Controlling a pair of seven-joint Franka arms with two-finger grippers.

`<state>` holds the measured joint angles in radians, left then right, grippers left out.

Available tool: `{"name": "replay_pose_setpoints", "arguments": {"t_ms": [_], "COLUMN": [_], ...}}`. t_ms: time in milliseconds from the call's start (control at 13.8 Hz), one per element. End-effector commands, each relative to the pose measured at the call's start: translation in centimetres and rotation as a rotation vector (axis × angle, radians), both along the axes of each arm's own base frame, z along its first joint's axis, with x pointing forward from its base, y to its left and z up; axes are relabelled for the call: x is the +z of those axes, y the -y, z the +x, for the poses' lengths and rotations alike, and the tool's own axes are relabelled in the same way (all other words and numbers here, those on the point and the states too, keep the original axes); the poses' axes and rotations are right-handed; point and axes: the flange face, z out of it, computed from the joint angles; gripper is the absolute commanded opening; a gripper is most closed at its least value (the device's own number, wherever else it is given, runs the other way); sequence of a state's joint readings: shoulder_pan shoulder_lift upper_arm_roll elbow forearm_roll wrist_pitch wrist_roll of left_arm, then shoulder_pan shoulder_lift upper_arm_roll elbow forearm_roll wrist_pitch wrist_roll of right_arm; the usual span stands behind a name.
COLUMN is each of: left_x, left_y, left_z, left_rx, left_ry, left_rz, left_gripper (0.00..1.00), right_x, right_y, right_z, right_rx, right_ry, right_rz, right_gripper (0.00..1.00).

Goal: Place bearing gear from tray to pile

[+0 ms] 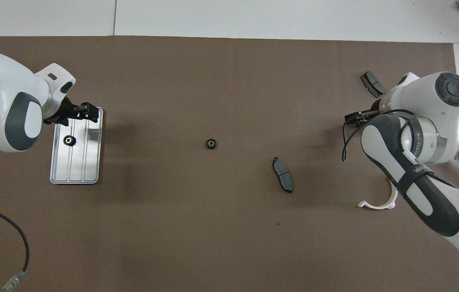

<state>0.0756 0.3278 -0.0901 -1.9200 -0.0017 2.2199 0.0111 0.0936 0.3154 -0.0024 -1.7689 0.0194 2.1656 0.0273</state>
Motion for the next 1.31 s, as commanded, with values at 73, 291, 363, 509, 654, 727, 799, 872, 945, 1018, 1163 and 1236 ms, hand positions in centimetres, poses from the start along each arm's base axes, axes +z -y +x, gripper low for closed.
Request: {"name": "replay_pose_setpoints", "arguments": {"t_ms": [73, 291, 363, 509, 654, 727, 799, 872, 945, 1018, 1163, 1236], "left_x": [0.1, 0.1, 0.0, -0.6, -1.3, -1.4, -1.4, -1.4, -1.4, -1.5, -1.5, -1.5], "left_y": [-2.3, -3.6, -3.7, -3.8, -3.7, -3.7, -3.8, -3.8, -3.8, -4.1, -4.3, -4.3], "left_z": [-2.1, -2.1, -2.1, -2.4, -2.7, -2.8, -2.8, -2.8, -2.8, -2.8, -2.9, -2.9], "left_rx": [-0.032, -0.014, -0.012, -0.009, -0.008, -0.008, -0.007, -0.007, -0.007, -0.002, -0.001, -0.001], "left_ry": [0.02, 0.024, 0.031, 0.045, 0.057, 0.06, 0.06, 0.06, 0.06, 0.059, 0.058, 0.058], "left_rz": [0.003, 0.004, 0.004, 0.005, 0.006, 0.006, 0.007, 0.007, 0.007, 0.008, 0.009, 0.009], "left_gripper": [0.87, 0.85, 0.85, 0.84, 0.83, 0.8, 0.76, 0.71, 0.67, 0.61, 0.46, 0.4], "right_x": [3.6, 3.0, 2.4, 1.7, 0.1, -0.8, -1.3, -2.7, -3.8, -4.7, -6.2, -6.4], "right_y": [-8.8, -14.9, -16.8, -20.2, -25.0, -27.4, -29.5, -31.1, -32.9, -34.4, -35.7, -36.0], "right_z": [0.2, -1.1, -1.7, -2.3, -2.9, -3.0, -3.1, -3.5, -4.0, -4.6, -5.3, -5.3], "right_rx": [-0.074, -0.097, -0.091, -0.091, -0.098, -0.121, -0.135, -0.129, -0.126, -0.115, -0.097, -0.092], "right_ry": [-0.004, 0.002, -0.01, 0.002, 0.009, 0.011, 0.015, 0.026, 0.052, 0.061, 0.061, 0.071], "right_rz": [0.026, 0.036, 0.039, 0.046, 0.054, 0.058, 0.059, 0.039, 0.045, 0.052, 0.052, 0.057], "right_gripper": [1.0, 1.0, 1.0, 1.0, 1.0, 1.0, 1.0, 1.0, 1.0, 1.0, 1.0, 1.0]}}
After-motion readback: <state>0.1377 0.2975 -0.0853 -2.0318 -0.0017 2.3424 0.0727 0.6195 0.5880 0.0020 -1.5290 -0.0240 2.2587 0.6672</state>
